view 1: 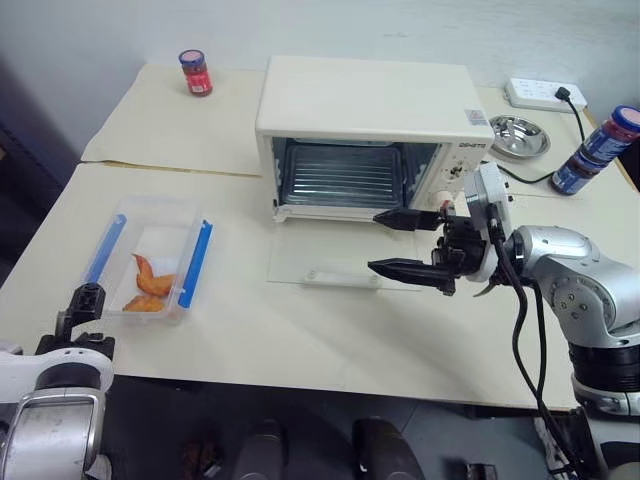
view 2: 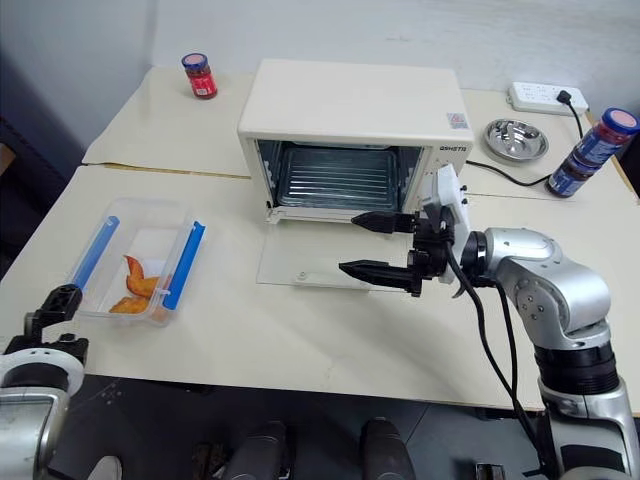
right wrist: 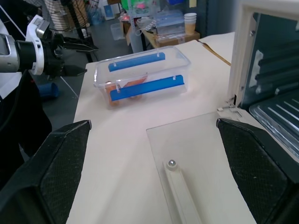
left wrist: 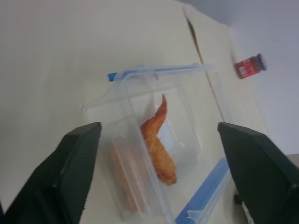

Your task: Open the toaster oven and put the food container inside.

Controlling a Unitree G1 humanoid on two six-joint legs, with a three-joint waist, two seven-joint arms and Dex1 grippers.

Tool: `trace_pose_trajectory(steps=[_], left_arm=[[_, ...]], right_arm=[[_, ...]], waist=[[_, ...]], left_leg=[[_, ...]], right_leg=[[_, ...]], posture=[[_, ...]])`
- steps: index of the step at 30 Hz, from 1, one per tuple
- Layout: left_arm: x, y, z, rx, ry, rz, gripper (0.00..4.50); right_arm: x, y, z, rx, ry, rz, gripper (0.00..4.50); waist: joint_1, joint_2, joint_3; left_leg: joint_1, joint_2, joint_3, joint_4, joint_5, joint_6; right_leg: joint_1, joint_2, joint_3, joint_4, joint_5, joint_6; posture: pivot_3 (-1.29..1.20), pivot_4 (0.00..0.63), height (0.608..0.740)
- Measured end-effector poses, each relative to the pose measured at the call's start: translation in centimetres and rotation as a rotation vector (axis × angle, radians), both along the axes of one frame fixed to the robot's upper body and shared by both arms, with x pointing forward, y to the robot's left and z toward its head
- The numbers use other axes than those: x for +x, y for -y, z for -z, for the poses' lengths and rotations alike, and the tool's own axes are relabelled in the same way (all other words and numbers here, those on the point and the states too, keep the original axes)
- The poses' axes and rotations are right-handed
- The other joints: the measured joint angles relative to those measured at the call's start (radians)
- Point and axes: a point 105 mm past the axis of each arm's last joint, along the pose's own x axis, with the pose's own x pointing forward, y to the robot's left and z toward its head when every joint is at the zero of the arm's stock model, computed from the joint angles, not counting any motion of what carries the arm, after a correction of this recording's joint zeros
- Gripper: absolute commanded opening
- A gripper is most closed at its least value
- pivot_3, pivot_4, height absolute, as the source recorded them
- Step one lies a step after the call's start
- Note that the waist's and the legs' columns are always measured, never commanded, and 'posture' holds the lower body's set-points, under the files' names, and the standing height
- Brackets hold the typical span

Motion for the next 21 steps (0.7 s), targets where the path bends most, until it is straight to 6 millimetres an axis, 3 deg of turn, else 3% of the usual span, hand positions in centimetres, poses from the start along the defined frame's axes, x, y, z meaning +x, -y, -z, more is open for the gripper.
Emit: trace_pose_trajectory(steps=[5,16,21], left_arm=[[1.0,-0.2,0.4,-0.012,-0.021,0.01,4.47],[2.4,-1.7,3.4,-0.019,-0.183,0.015,4.47],[3.3,-1.0,3.4,0.002,-0.196,0.061,3.06]], right_arm=[[-0.4,-0.2,-0.1,0.007,0.007,0.003,4.5],[-0.5,0.0,-0.5,0.017,0.015,0.031,4.5],[-0.7,-0.1,-0.6,0.019,0.02,0.027,4.5]], waist=[[0.0,0.0,0.0],[0.0,0.0,0.0],[0.0,0.0,0.0]], left_leg=[[0.0,0.0,0.0,0.0,0.0,0.0],[0.0,0.0,0.0,0.0,0.0,0.0],[0.0,0.0,0.0,-0.001,0.0,0.0]], right_leg=[[0.0,0.001,0.0,0.0,0.0,0.0],[0.0,0.001,0.0,0.0,0.0,0.0],[0.0,0.0,0.0,0.0,0.0,0.0]], posture=[[0.0,0.15,0.74],[0.0,0.15,0.74],[0.0,0.15,0.74]])
